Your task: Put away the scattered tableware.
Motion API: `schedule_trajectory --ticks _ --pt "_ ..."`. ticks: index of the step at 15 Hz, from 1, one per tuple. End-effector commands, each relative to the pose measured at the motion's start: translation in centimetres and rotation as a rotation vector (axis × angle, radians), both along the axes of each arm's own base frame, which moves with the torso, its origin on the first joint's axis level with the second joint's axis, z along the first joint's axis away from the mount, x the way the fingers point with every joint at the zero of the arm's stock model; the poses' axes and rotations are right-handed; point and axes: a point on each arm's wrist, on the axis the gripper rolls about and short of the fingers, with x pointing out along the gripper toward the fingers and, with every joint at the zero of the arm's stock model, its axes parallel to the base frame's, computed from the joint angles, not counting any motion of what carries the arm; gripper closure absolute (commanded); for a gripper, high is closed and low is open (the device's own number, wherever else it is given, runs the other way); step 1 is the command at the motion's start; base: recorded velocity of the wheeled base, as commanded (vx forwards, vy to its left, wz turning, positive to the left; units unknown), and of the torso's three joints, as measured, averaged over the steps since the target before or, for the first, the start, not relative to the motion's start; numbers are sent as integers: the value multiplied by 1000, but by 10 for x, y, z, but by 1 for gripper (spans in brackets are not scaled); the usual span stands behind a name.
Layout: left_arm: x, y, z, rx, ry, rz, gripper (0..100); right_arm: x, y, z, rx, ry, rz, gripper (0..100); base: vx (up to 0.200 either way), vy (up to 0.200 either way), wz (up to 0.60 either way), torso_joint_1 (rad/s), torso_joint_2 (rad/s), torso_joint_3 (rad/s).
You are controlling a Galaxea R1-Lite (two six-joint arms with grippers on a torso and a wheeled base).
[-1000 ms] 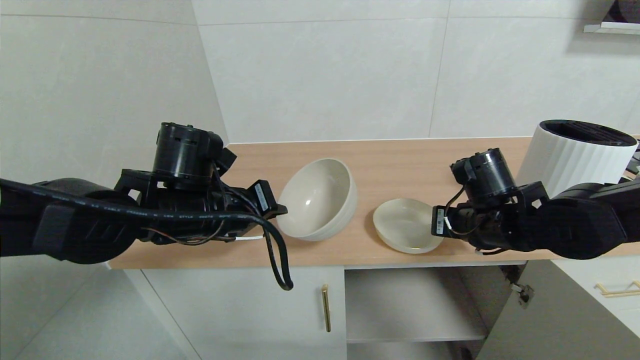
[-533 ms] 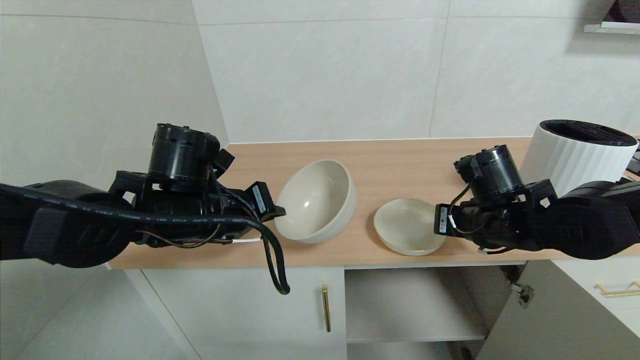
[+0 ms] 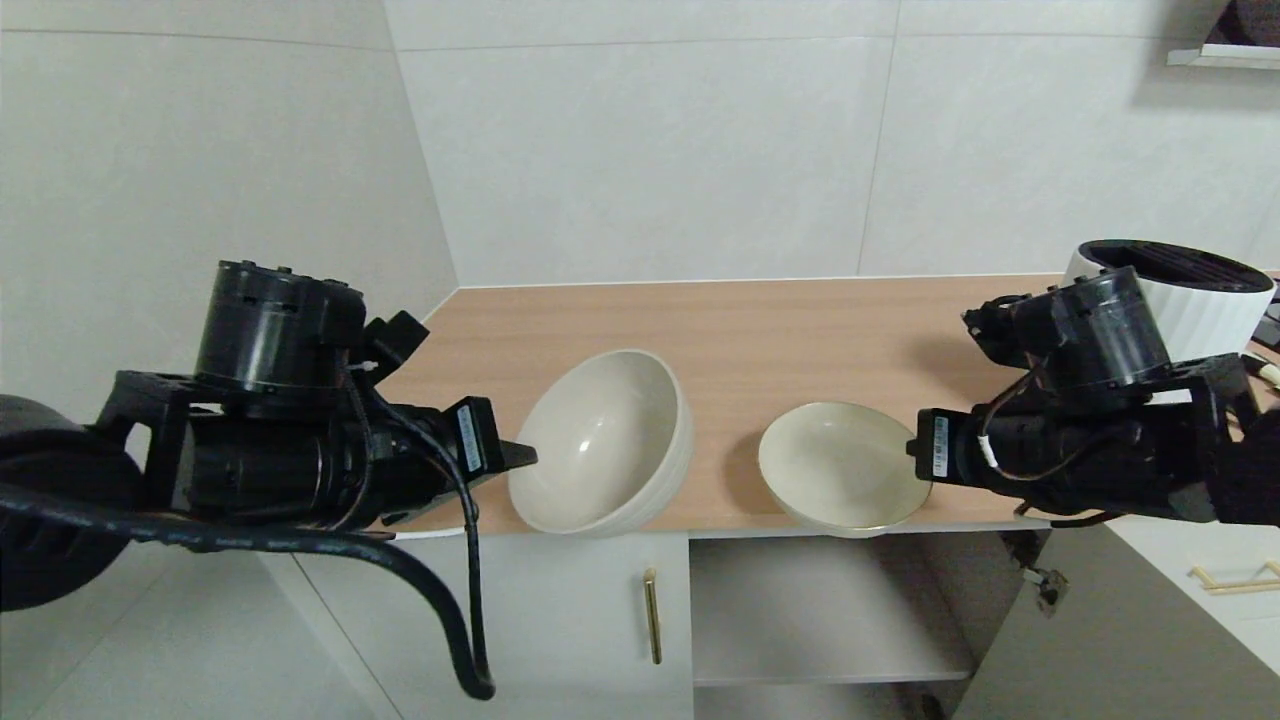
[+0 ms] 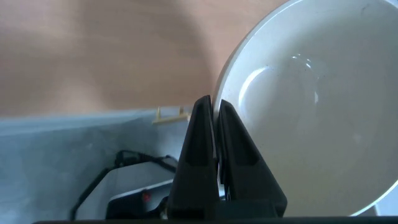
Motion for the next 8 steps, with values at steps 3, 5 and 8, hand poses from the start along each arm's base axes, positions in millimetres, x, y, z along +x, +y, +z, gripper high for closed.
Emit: schedule_trajectory --ticks 3,5,8 --pt "-13 5 8 -8 -27 -3 100 -18 -11 16 29 -33 8 100 0 0 0 0 0 0" --pt "-11 5 7 -7 -24 -3 100 -18 -12 16 26 -28 8 100 0 0 0 0 0 0" --pt "-10 4 6 -4 -19 -3 100 -18 -11 14 23 -23 8 100 -133 0 0 3 0 0"
